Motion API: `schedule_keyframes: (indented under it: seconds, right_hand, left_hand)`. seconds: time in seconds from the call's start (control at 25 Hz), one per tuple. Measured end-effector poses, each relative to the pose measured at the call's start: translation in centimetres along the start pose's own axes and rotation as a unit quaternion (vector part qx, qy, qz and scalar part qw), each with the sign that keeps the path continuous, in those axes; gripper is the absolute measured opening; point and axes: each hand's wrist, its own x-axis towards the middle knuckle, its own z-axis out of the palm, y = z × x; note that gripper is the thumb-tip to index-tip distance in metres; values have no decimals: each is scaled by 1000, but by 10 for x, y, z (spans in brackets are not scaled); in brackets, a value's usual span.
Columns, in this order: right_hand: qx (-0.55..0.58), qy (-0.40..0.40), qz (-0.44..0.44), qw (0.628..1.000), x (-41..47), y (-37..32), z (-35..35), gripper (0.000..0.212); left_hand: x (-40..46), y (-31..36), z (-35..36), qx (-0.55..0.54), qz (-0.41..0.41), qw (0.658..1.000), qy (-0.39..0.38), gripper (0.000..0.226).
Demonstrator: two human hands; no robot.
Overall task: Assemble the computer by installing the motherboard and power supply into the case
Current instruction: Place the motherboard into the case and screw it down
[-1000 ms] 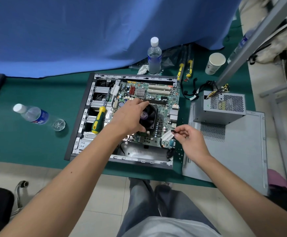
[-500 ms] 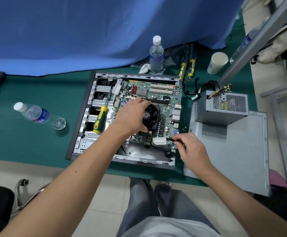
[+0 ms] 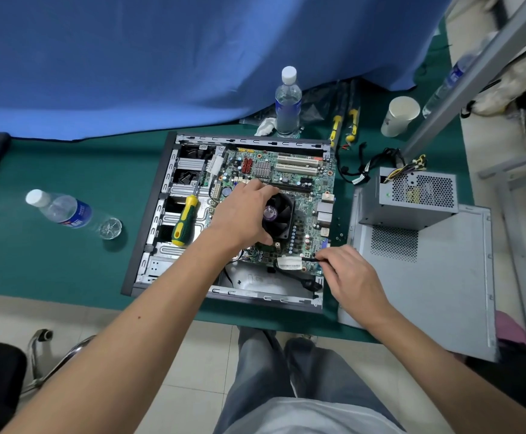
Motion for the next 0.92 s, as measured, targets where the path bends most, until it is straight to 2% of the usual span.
schedule_keyframes:
  seconds: [0.12, 0.32, 0.56, 0.64, 0.8, 0.84, 0.92]
  right_hand:
    - [41, -19, 62, 997, 8, -4, -5, 16]
    - [91, -98, 153, 979, 24, -4, -13, 17]
    - [204, -82, 274, 936, 32, -8, -10, 17]
    - [258, -60, 312, 912, 33, -7, -10, 18]
    - [415, -9, 406, 814, 34, -5, -15, 18]
    - [428, -14, 412, 804, 34, -6, -15, 19]
    - [424, -28, 405, 810, 33, -7, -15, 23]
  left_hand:
    - [0, -1, 0, -4, -1, 1000, 0, 104]
    - [1, -2, 0, -7, -6, 1000, 1, 104]
    - [2, -2, 1, -9, -10, 1000, -1, 103]
    - [3, -2, 0, -8, -10, 1000, -3, 104]
    - [3, -2, 0, -6, -15, 1000, -6, 105]
    - [3, -2, 1, -5, -17, 1000, -7, 105]
    - [3, -2, 1, -3, -17, 1000, -9, 105]
